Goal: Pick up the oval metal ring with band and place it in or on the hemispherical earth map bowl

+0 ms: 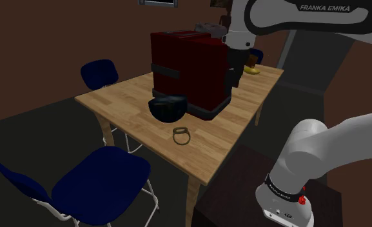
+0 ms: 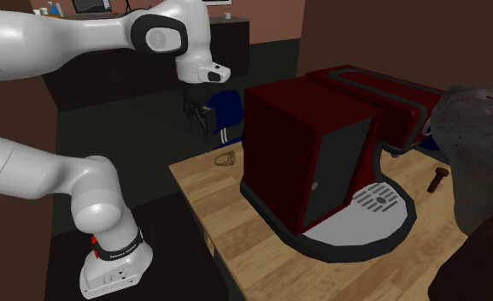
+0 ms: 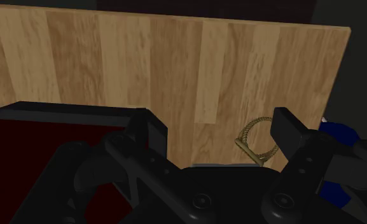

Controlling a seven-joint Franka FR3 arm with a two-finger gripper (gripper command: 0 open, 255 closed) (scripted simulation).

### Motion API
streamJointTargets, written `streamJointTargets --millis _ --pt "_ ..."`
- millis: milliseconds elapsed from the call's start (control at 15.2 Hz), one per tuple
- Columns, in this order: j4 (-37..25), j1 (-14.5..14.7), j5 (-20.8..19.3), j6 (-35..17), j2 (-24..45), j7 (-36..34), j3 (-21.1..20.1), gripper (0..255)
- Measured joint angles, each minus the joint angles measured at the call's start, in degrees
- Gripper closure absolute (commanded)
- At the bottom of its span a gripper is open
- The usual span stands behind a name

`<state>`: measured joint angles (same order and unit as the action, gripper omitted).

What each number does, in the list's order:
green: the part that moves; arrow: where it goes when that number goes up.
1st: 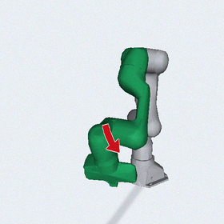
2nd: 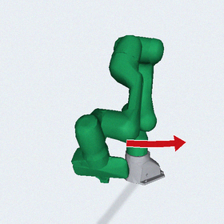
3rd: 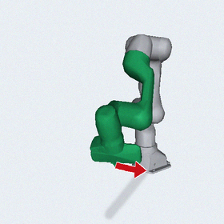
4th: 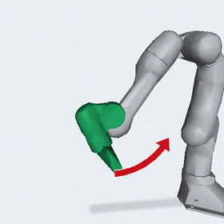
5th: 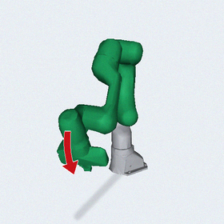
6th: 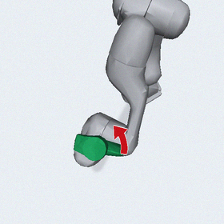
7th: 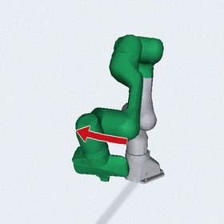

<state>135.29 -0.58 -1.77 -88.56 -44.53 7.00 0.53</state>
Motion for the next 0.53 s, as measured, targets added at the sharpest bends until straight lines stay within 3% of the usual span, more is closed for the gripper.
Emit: streamJointTargets --millis 198,528 --pt "1.63 0.3 0.44 -2.7 0.51 -0.41 -0.4 0" --pt "7.74 1.64 2.25 -14.19 3.39 -2.27 -2.34 0"
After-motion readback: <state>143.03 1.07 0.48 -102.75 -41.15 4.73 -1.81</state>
